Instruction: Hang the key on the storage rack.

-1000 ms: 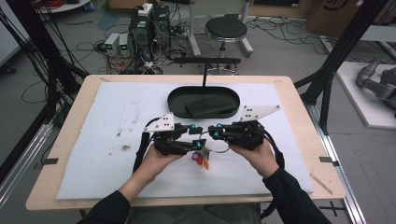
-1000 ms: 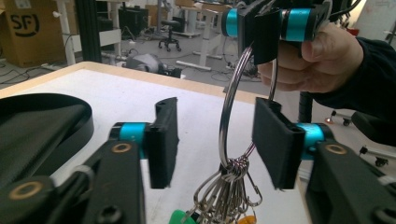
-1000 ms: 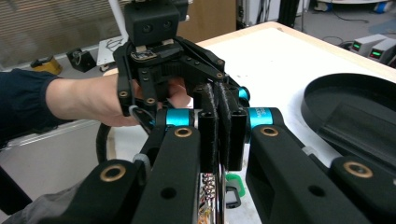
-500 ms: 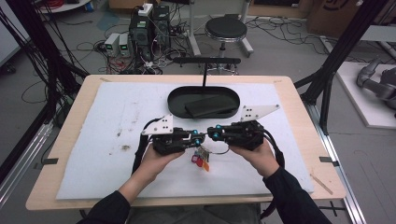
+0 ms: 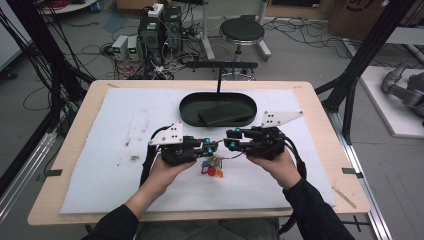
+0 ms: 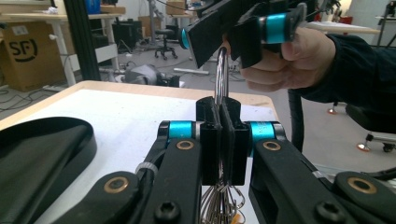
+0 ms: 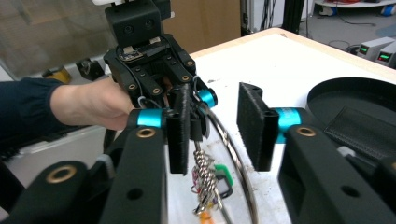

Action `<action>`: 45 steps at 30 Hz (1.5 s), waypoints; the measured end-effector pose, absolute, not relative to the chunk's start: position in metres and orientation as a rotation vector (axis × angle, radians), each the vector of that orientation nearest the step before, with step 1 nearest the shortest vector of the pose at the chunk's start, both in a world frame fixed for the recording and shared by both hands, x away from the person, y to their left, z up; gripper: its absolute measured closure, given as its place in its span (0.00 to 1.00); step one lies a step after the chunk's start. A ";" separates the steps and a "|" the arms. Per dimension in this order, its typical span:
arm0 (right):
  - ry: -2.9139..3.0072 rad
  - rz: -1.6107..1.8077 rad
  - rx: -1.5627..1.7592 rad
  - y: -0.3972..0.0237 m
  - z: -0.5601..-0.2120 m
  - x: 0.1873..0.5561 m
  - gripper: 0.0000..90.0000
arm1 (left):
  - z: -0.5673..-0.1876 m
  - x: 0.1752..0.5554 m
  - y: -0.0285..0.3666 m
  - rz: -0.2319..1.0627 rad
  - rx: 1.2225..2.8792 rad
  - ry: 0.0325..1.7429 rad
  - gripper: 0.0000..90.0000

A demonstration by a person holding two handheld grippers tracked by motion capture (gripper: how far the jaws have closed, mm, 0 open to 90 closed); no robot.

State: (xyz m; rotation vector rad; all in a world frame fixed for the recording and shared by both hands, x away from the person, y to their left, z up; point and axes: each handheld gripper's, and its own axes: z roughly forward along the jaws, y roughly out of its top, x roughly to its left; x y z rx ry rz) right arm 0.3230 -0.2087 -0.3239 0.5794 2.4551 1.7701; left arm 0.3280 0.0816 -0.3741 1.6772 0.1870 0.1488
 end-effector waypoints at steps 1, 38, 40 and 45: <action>2.440 1.774 0.596 -0.211 -0.324 0.323 0.58 | -0.373 0.329 0.083 0.156 1.677 0.188 0.96; 2.161 1.389 1.053 -0.308 -0.398 0.337 0.35 | -0.318 0.372 0.134 0.444 1.618 0.344 0.96; 2.166 1.372 1.040 -0.306 -0.398 0.337 0.35 | -0.314 0.375 0.135 0.457 1.615 0.347 0.96; 2.173 1.362 1.041 -0.306 -0.400 0.337 0.35 | -0.308 0.386 0.136 0.495 1.619 0.366 0.96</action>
